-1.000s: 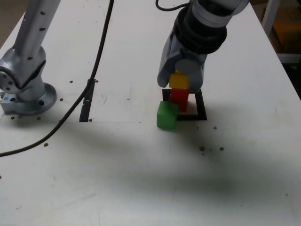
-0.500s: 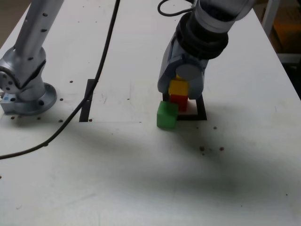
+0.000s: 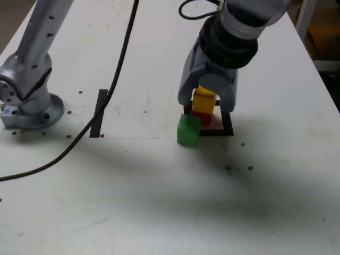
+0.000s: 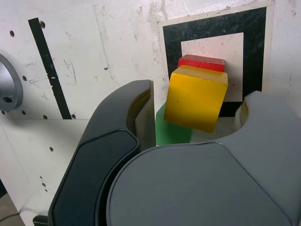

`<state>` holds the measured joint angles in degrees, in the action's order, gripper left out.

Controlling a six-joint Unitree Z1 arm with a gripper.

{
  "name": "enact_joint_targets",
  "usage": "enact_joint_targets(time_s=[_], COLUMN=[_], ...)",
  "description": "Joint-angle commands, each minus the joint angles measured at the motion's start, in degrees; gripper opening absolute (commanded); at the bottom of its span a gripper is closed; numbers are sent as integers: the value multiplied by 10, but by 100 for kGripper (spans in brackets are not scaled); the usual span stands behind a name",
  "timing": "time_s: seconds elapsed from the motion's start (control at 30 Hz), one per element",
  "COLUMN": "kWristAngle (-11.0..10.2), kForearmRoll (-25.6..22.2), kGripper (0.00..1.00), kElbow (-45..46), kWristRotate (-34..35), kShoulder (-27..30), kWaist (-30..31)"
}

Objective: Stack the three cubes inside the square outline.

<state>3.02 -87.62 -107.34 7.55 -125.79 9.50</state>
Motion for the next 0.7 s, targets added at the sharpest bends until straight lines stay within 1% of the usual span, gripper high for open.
enact_joint_targets(time_s=[0.0, 0.07, 0.2, 0.4, 0.53, 0.67], kWristAngle=[0, -1, -7, -20, -28, -25], kForearmRoll=[-2, -3, -9, -17, -3, 16], kGripper=[97, 99, 100, 100, 100, 99], kElbow=[-2, -2, 3, 39, 72, 101], kWristRotate=[1, 3, 8, 1, -8, 9], kShoulder=[2, 4, 16, 60, 80, 89], kWaist=[1, 2, 5, 22, 48, 75])
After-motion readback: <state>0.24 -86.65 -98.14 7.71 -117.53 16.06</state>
